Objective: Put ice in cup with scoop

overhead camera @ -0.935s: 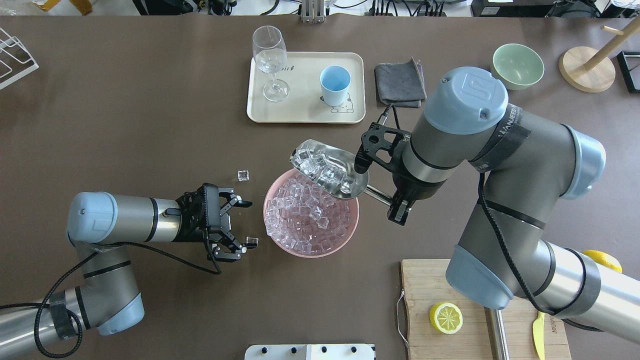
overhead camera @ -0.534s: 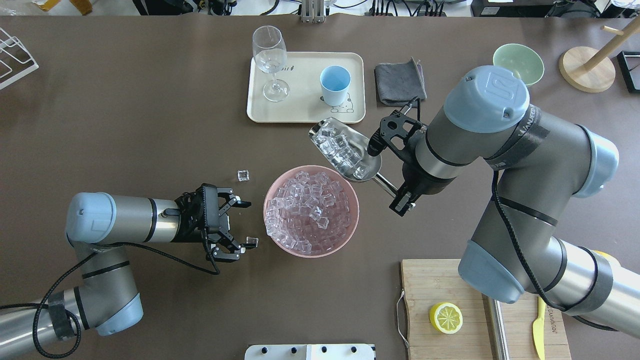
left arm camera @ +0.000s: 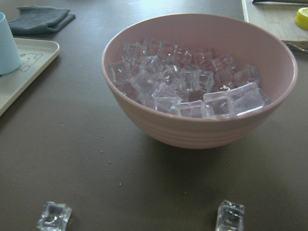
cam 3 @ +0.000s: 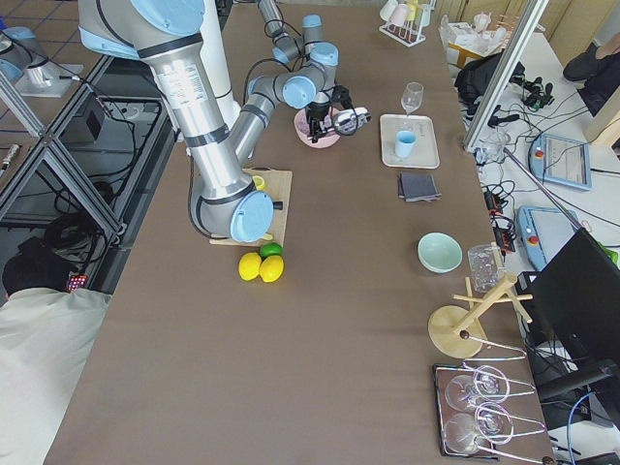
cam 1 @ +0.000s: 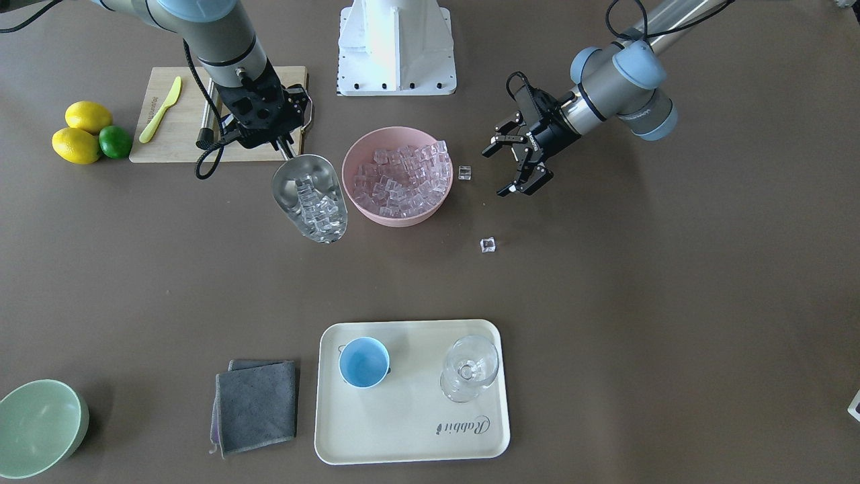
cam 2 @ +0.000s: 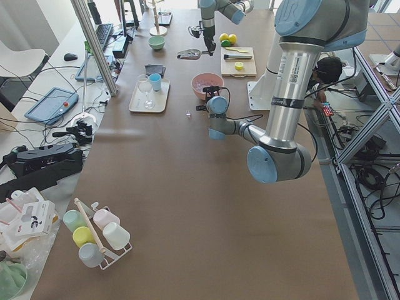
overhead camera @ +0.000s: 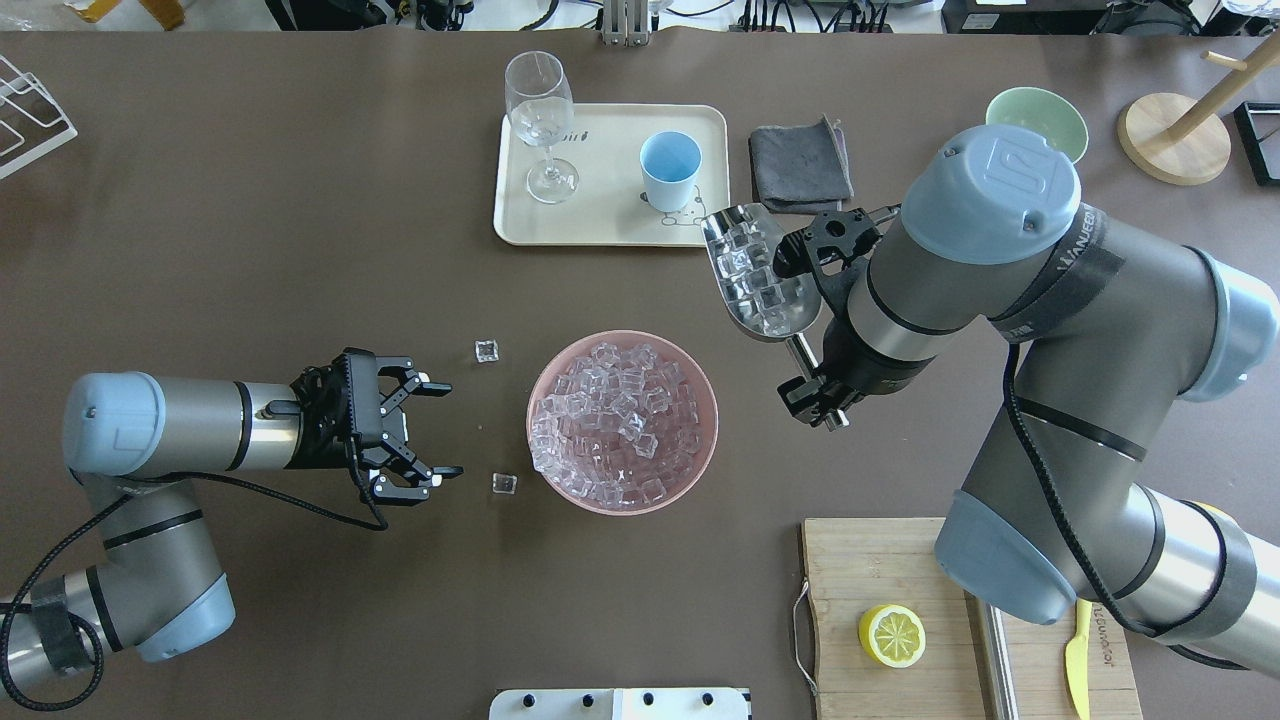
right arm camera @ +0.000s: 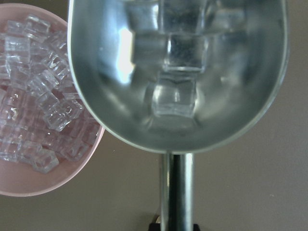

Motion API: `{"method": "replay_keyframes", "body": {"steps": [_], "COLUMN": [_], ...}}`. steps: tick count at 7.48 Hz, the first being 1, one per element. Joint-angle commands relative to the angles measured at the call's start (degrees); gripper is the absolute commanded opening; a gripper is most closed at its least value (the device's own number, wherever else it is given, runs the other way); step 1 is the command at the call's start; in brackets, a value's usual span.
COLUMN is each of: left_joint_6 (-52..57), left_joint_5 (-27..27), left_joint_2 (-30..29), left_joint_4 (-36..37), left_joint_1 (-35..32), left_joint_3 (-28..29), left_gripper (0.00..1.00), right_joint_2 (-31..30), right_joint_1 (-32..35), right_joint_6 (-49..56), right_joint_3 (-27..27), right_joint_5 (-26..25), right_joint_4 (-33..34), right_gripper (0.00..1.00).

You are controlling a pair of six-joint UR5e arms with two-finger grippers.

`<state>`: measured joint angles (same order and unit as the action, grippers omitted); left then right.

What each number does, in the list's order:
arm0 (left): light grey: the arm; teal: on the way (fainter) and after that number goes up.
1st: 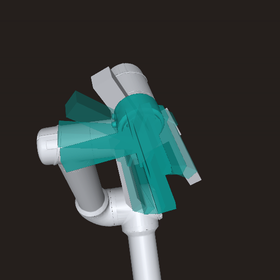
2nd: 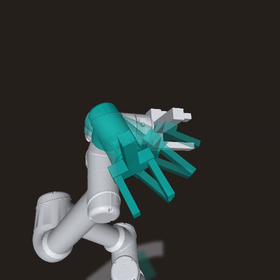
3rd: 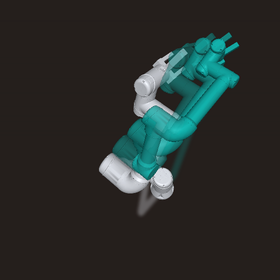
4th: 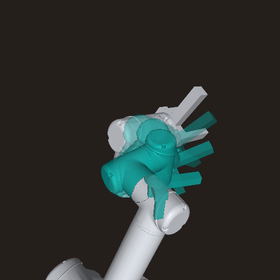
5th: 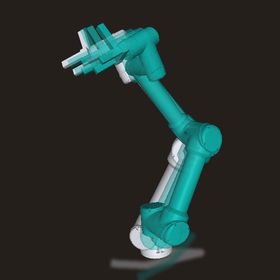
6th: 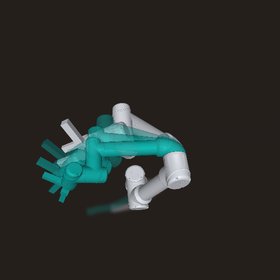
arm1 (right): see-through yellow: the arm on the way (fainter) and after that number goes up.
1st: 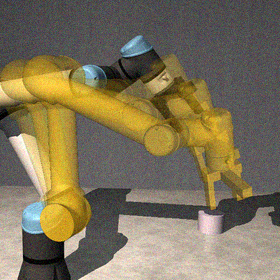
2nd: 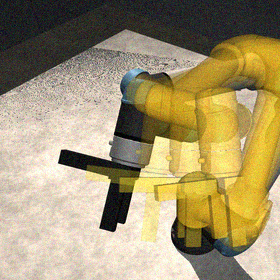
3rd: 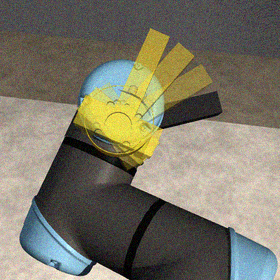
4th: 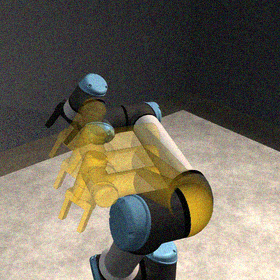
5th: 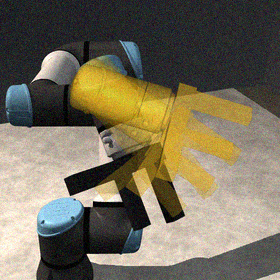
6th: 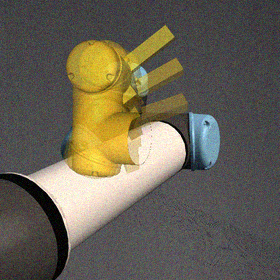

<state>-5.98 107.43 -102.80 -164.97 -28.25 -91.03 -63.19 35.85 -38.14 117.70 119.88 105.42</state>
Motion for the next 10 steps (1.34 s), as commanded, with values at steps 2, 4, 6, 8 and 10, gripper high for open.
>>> {"method": "replay_keyframes", "body": {"steps": [2, 4, 6, 8, 10], "left_joint_6": [-0.09, 0.00, 0.00, 0.00, 0.00], "left_joint_5": [0.59, 8.35, 24.08, 28.87, 35.96], "left_joint_2": [8.54, 12.69, 16.48, 16.58, 16.84], "left_joint_4": [0.00, 0.00, 2.62, 10.76, 27.24], "left_joint_1": [-3.91, -8.27, -18.20, -26.03, -31.93], "left_joint_3": [-4.66, -5.56, -3.21, -1.61, -1.69], "left_gripper": [0.98, 0.98, 0.98, 0.98, 0.98], "right_joint_2": [2.10, 2.28, 3.93, 10.77, 15.96], "right_joint_1": [0.01, 0.09, 2.97, 4.66, 5.19], "right_joint_6": [-7.47, -7.12, -7.12, -7.12, -7.12], "right_joint_3": [0.87, -0.54, -4.38, -10.10, -15.10], "right_joint_5": [0.53, 1.05, 8.05, 10.02, 10.28], "right_joint_4": [8.92, 9.01, 9.10, 13.56, 14.02], "right_gripper": [0.00, 0.00, 0.00, 0.00, 0.00]}}
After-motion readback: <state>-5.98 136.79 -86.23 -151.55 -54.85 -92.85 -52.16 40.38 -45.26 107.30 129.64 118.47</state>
